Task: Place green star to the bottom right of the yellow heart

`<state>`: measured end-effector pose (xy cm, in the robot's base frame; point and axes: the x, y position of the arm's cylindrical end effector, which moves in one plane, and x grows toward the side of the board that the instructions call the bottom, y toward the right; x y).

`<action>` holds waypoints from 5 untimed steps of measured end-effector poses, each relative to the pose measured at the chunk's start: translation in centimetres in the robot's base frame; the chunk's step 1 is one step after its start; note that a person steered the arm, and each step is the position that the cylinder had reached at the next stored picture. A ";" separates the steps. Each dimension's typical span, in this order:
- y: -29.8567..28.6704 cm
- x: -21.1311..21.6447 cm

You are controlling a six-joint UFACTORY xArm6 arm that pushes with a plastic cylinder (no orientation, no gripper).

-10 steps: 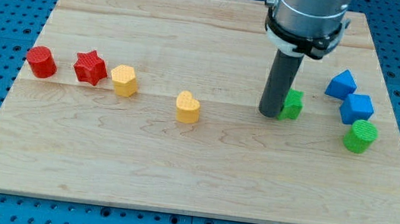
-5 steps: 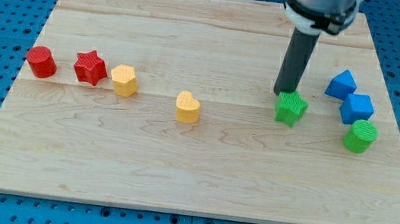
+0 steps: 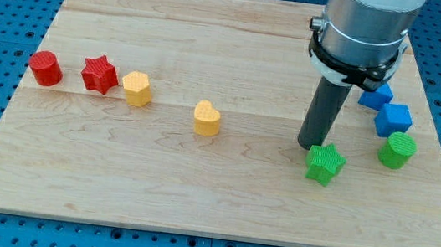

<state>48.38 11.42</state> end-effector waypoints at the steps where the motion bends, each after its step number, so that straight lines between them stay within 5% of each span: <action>1: 7.0 0.4; 3: 6.5 3.2; 5: -5.8 2.1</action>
<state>50.49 5.67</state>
